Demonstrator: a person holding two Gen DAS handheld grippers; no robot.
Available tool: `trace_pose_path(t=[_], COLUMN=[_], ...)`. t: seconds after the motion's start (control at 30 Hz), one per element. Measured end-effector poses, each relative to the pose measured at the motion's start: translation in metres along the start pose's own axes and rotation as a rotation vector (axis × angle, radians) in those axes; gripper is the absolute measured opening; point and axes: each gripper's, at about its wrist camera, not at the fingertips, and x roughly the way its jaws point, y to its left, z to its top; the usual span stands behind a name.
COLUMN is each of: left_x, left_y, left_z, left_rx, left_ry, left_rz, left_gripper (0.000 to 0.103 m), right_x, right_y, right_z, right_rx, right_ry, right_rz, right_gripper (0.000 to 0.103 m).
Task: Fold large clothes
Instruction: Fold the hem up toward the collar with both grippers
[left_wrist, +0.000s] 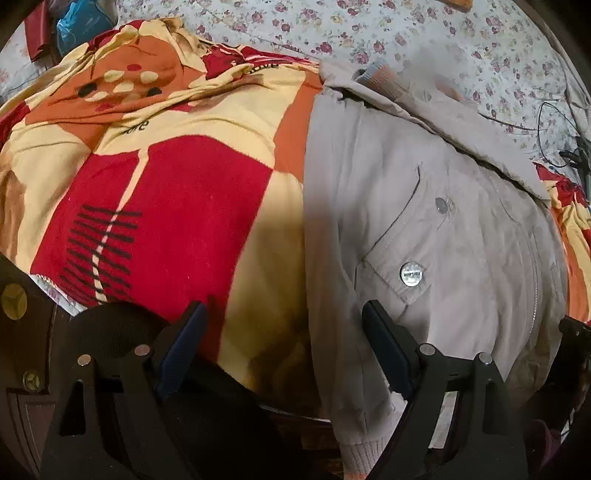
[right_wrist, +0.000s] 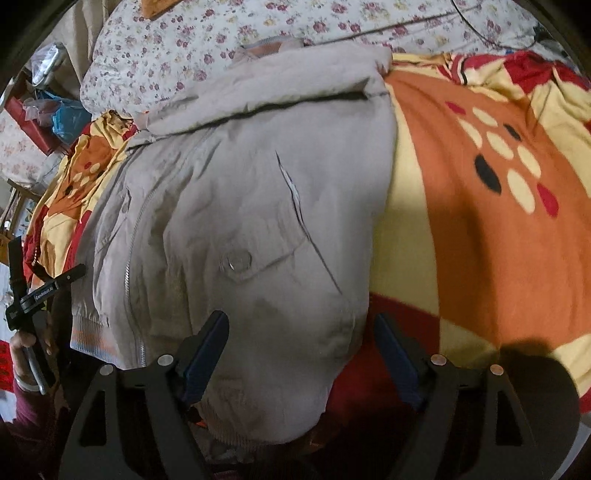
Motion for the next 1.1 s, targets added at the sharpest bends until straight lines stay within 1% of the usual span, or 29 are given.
trace_pose_path(t=[0.2, 0.37, 0.57, 0.63, 0.77, 0.87, 0.97, 1.0, 1.1], left_x=[0.001, 0.000, 0.004, 0.004, 0.001, 0.004, 0.008, 0.009, 0.010], left_y=[-0.004, -0.006, -0.005, -0.005, -0.007, -0.008, -0.008, -0.008, -0.009], left_z=[-0.002, -0.004, -0.005, -0.006, -0.011, -0.014, -0.018, -0.019, -0.021], left_rx=[0.007, 0.018, 0.002, -0.005, -0.014, -0.018, -0.026, -0.028, -0.029], left_ry=[0.005, 0.009, 0.023, 0.036, 0.053, 0.069, 0.089, 0.093, 0.097], left_rz=[0.002, 0.005, 0.003, -0.015, -0.077, -0.077, -0.073, -0.071, -0.067], left_gripper=[0.086, 0.086, 0.086, 0.086, 0.086, 0.086, 0.086, 0.086, 0.086], right_x=[0.001, 0.006, 0.008, 0.007, 0.008, 0.010, 0.010, 0.010, 0.009], right_y=[0.006, 0.010, 0.011, 0.011, 0.007, 0.004, 0.005, 0.005, 0.007], right_z=[0.000, -0.001, -0.001, -0.004, -0.010, -0.012, -0.014, -0.014, -0.015], right_rx=[-0.022, -0.041, -0.036, -0.037, -0.040, -0.041, -0.050, -0.051, -0.035], right_ry=[0.006, 0.028, 0.039, 0.040, 0.061, 0.069, 0.066, 0.065, 0.049], right_rz=[-0.014, -0.029, -0.035, -0.039, -0.054, -0.069, -0.070, -0.064, -0.015], right_gripper=[0.083, 0.083, 0.083, 0.083, 0.083, 0.083, 0.084, 0.086, 0.086])
